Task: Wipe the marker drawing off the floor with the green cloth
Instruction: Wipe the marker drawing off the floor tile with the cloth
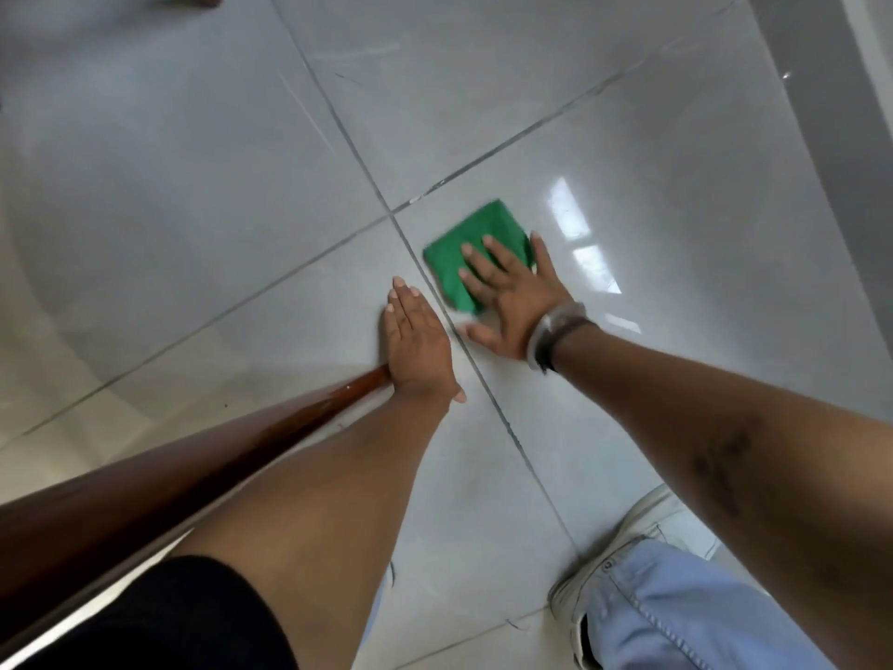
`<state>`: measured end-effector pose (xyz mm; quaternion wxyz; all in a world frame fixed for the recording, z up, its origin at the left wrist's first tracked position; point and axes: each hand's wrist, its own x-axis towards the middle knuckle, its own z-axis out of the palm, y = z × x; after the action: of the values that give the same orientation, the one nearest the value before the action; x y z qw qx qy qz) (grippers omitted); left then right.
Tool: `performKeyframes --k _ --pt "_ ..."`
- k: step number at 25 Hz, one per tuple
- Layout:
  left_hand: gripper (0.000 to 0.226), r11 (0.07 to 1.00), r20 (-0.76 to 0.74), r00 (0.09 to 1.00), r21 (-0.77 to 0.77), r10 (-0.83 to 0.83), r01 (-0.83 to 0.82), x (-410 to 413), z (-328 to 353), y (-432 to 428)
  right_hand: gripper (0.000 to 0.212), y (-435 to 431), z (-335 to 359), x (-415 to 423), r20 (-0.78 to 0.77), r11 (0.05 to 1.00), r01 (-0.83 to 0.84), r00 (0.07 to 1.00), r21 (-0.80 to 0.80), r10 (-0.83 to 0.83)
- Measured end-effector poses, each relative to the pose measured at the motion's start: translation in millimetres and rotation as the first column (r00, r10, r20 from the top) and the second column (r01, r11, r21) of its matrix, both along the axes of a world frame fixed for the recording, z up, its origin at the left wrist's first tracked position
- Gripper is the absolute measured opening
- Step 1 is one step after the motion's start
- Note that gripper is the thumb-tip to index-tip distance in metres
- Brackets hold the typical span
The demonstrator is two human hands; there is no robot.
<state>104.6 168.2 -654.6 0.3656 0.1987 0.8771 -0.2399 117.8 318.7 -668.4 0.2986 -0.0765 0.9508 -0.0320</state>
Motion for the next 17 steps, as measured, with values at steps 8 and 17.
performKeyframes --k 8,17 --pt "0.162 1.000 0.003 1.000 0.011 -0.017 0.017 1 -3 -2 0.073 43 11 93 0.073 0.941 -0.334 0.939 -0.052 0.337" --pt "0.162 0.999 0.001 0.999 0.017 -0.038 0.038 0 0 -5 0.075 14 7 61 0.023 0.980 -0.200 0.980 0.004 0.200"
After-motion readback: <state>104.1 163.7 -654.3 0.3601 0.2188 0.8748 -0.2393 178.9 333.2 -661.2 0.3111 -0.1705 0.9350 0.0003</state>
